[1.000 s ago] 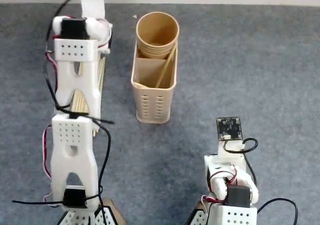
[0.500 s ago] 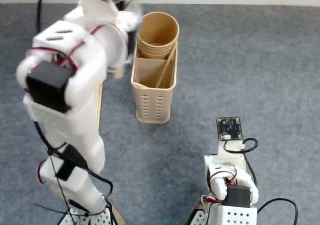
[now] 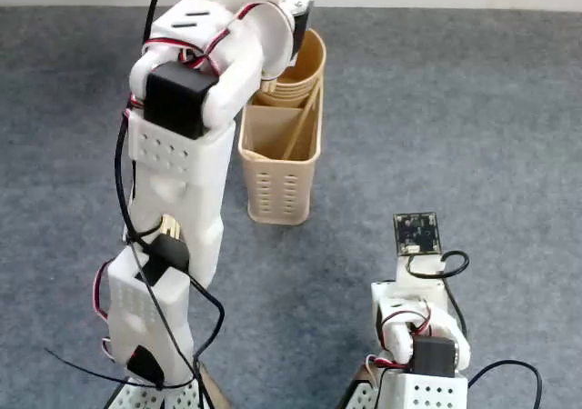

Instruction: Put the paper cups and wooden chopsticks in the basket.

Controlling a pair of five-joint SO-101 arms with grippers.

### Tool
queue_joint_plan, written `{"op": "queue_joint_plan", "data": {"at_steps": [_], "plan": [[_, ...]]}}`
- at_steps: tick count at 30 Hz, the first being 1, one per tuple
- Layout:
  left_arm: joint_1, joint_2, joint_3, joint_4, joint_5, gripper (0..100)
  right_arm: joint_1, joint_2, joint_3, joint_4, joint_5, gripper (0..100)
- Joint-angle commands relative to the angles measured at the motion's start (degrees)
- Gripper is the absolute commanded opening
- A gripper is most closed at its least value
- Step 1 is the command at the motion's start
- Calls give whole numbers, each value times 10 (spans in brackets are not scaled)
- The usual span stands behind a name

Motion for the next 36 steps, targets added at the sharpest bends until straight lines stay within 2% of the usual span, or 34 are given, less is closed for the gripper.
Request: {"op": "queue_joint_plan", "data": {"at_steps": [1, 10, 12, 17, 25, 28, 34, 36], "plan": [[15, -4, -5, -13, 0, 48, 7, -7, 87, 4, 4, 6], [25, -5, -5, 68, 14, 53, 7, -7, 87, 4, 4, 6], [24, -5, -5, 70, 39, 56, 7, -7, 87, 4, 4, 6], [21, -3, -4, 79, 44, 114, 7, -7, 87, 4, 4, 6], [3, -6, -5, 84, 43, 116, 7, -7, 87, 4, 4, 6], [-40, -14, -19, 97, 42, 116, 7, -7, 87, 4, 4, 6], [-163, -29, -44, 232, 42, 115, 7, -7, 87, 4, 4, 6], [-204, -26, -15, 242, 42, 115, 7, -7, 87, 4, 4, 6]]}}
